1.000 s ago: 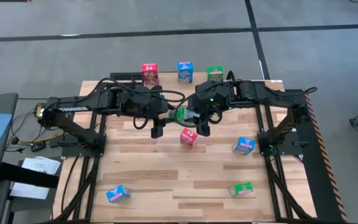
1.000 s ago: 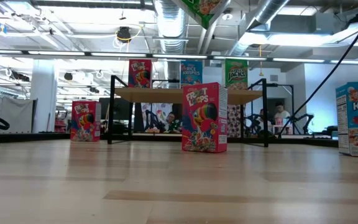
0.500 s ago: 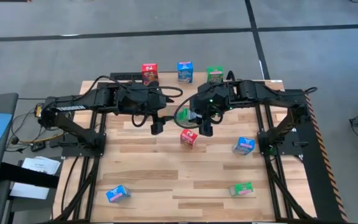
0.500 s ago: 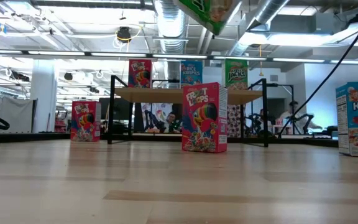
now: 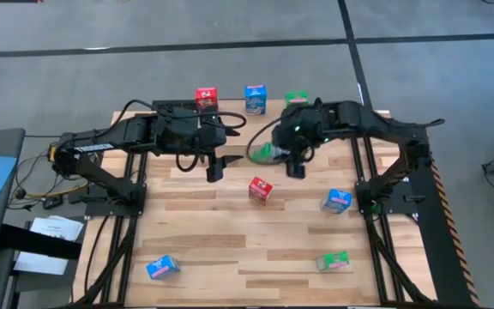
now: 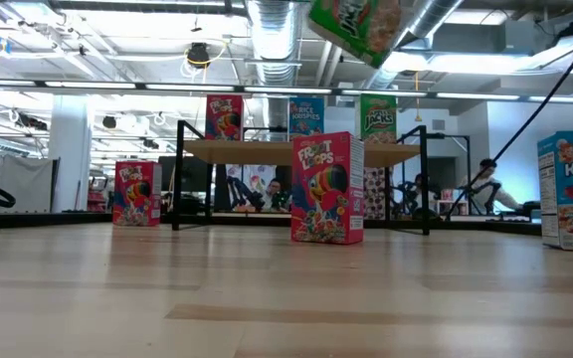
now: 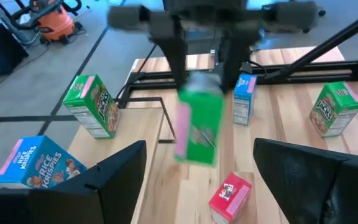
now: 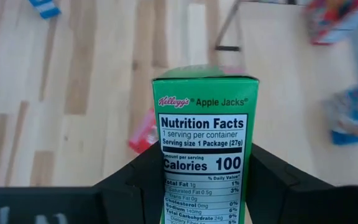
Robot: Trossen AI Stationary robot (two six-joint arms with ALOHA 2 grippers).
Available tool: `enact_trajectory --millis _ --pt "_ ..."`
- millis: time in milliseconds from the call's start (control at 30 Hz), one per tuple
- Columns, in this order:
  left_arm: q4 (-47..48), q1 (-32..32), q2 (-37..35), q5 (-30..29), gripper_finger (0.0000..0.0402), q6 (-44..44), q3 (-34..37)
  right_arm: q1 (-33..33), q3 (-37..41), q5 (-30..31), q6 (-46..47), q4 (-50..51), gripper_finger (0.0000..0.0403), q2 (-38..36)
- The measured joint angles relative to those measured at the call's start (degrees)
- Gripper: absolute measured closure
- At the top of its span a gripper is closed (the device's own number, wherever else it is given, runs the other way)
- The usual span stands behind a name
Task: Stack cereal on shelf
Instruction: Put the top green cereal box on the shelf aligned with the other green cereal box
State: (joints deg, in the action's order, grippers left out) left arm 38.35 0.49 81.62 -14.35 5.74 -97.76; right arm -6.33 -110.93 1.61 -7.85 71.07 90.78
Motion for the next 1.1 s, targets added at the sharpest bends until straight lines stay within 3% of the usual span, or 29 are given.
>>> enact_trajectory --millis 233,367,533,733,1100 --pt "-0.6 0.0 0.0 -1.3 0.0116 -0.1 0.0 -6.9 0.0 -0.2 -2.6 1.0 0.0208 -6.0" --pt "-0.7 0.0 0.0 -4.2 0.0116 -0.1 0.0 -11.2 4.1 -0.3 -3.9 -2.7 0.0208 -11.3" --pt "-0.7 0.0 0.0 -5.9 0.0116 2.6 0.0 -17.1 14.7 -2.6 -4.3 -12.1 0.0206 -19.3" --pt "-0.9 0.2 0.0 -6.0 0.0116 3.5 0.0 -23.3 29.8 -11.7 -4.2 -27.6 0.0204 -27.6" --pt "-0.9 3.3 0.0 -6.1 0.0116 3.3 0.0 -28.8 52.2 -21.2 -0.6 -50.8 0.0204 -34.2"
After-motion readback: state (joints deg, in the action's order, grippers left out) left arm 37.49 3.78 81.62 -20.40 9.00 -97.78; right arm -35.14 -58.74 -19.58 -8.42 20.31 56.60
